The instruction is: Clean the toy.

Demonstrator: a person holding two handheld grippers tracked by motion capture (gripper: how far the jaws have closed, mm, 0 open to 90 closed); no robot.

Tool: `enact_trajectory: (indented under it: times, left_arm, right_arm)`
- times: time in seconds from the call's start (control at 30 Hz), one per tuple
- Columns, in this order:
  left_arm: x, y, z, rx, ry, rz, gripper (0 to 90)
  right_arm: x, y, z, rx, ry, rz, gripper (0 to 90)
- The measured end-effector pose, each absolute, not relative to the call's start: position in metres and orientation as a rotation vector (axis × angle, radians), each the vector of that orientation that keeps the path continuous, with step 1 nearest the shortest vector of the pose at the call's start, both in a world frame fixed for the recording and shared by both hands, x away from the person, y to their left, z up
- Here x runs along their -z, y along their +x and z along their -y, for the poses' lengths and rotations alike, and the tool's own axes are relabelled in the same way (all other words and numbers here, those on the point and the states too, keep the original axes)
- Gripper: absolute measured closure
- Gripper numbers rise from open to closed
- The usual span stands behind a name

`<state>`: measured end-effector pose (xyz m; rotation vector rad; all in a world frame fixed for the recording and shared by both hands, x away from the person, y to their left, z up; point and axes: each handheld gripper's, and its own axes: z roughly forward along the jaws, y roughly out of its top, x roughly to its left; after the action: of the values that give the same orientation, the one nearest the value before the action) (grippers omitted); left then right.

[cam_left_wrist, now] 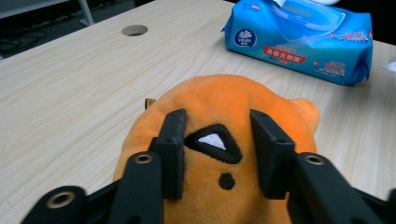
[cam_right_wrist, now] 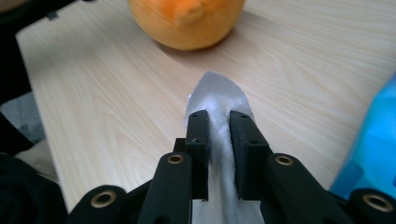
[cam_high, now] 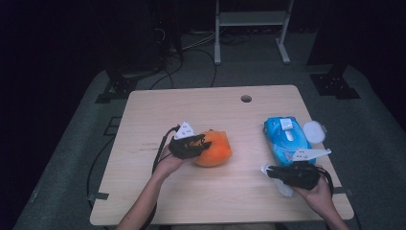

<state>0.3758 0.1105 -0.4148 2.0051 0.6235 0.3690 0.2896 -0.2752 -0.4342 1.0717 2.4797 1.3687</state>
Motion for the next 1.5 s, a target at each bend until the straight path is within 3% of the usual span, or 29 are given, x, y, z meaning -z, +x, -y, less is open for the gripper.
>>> enact_trajectory:
  times: [0.2, 0.57, 1.03, 1.5]
  left_arm:
    - [0.409, 0.372, -0.113, -0.354, 2.012, -0.6, 50.4]
    - [0.391, 0.36, -0.127, -0.332, 1.959, -0.595, 41.4]
    - [0.395, 0.335, -0.159, -0.306, 1.913, -0.674, 29.6]
    - [0.41, 0.323, -0.175, -0.299, 1.938, -0.721, 24.4]
  right_arm:
    - [0.441, 0.294, 0.277, -1.363, 1.108, -2.484, 65.5]
    - [0.442, 0.293, 0.273, -1.405, 1.077, -2.497, 59.6]
    - [0.435, 0.294, 0.276, -1.436, 1.08, -2.454, 55.8]
    - [0.432, 0.293, 0.28, -1.453, 1.084, -2.424, 53.8]
